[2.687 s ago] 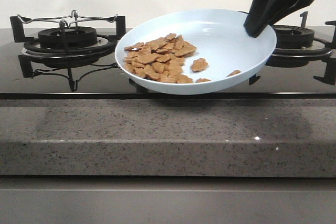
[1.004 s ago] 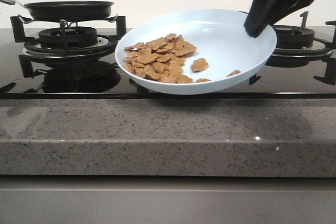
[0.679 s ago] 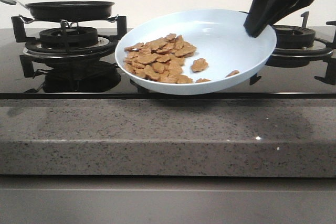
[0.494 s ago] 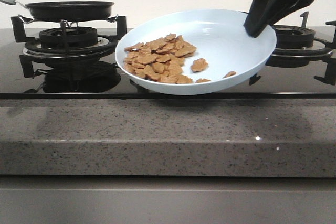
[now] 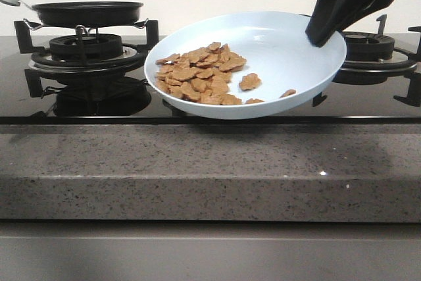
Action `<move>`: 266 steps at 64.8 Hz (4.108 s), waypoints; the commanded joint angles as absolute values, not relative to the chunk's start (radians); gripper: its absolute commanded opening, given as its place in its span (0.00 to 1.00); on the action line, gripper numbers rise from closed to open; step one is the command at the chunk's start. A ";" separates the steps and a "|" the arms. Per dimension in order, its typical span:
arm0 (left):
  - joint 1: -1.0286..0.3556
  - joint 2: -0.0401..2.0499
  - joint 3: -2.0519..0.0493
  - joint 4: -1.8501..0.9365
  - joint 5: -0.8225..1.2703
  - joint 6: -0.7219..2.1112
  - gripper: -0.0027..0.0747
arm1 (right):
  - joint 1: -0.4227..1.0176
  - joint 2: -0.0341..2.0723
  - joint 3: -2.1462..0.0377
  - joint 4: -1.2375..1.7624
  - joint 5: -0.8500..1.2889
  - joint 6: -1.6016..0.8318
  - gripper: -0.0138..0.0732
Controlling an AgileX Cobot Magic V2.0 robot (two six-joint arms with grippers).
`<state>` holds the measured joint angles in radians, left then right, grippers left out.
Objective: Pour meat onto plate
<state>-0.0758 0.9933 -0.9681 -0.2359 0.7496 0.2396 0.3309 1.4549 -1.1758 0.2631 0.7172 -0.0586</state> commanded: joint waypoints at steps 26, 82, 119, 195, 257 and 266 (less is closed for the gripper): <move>-0.145 0.896 -0.936 -0.149 0.731 0.144 0.67 | 0.330 1.412 -1.204 0.278 0.667 -0.064 0.08; -0.145 0.904 -0.936 -0.150 0.729 0.144 0.67 | 0.256 1.624 -1.696 0.281 0.838 -0.063 0.08; -0.145 0.904 -0.936 -0.150 0.729 0.144 0.67 | 0.206 1.970 -2.015 0.291 0.871 -0.047 0.08; -0.145 0.904 -0.936 -0.151 0.729 0.144 0.67 | 0.212 1.802 -1.818 0.194 0.903 -0.056 0.62; -0.145 0.904 -0.936 -0.151 0.729 0.144 0.67 | 0.212 0.500 -0.687 0.181 0.734 -0.030 0.62; -0.145 0.904 -0.936 -0.151 0.729 0.144 0.67 | 0.212 0.500 -0.676 0.181 0.743 -0.030 0.62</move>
